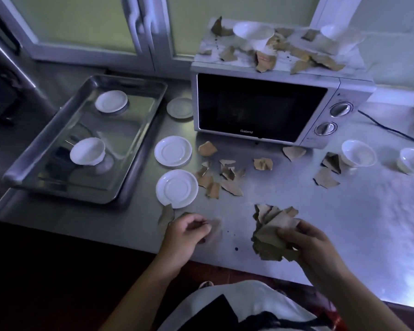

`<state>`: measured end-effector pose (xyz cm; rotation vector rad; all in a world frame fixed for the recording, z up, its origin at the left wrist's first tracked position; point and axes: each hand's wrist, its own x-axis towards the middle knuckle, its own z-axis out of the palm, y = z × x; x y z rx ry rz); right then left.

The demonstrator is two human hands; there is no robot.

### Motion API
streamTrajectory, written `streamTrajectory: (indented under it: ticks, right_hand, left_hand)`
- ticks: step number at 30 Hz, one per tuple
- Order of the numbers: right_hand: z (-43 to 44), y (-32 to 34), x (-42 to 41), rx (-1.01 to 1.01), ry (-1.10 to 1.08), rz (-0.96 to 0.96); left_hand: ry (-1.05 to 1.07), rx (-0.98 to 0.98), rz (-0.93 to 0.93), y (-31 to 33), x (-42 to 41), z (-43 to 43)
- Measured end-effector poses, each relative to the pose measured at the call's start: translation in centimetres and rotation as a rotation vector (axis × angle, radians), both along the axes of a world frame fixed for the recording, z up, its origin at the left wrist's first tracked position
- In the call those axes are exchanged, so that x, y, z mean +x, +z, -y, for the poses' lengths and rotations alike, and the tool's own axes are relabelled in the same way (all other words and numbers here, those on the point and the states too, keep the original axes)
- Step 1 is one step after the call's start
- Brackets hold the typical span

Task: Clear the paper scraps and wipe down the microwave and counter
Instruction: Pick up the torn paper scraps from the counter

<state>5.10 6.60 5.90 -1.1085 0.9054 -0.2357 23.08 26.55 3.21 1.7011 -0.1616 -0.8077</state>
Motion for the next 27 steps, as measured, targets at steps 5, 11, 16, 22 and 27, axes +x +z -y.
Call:
streamTrajectory:
  ticks: [5, 11, 16, 22, 27]
  right_hand:
    - [-2.5, 0.4, 2.8, -0.077, 0.004, -0.047]
    - [-5.4, 1.4, 4.8, -0.083, 0.054, -0.039]
    - [-6.4, 2.1, 4.8, -0.017, 0.070, 0.017]
    - [-7.1, 2.3, 4.3, 0.069, 0.059, 0.062]
    - [-7.1, 2.5, 3.7, 0.058, 0.104, 0.078]
  left_hand:
    - [-0.182, -0.259, -0.142, 5.1, 0.6, 0.1]
    - [-0.375, -0.192, 0.165, 5.6, 0.4, 0.8]
    - [-0.398, -0.069, 0.440, 4.9, 0.5, 0.1]
    - [-0.474, -0.069, 0.599, 4.0, 0.1, -0.3]
    - [-0.519, -0.041, 0.676, 3.6, -0.2, -0.1]
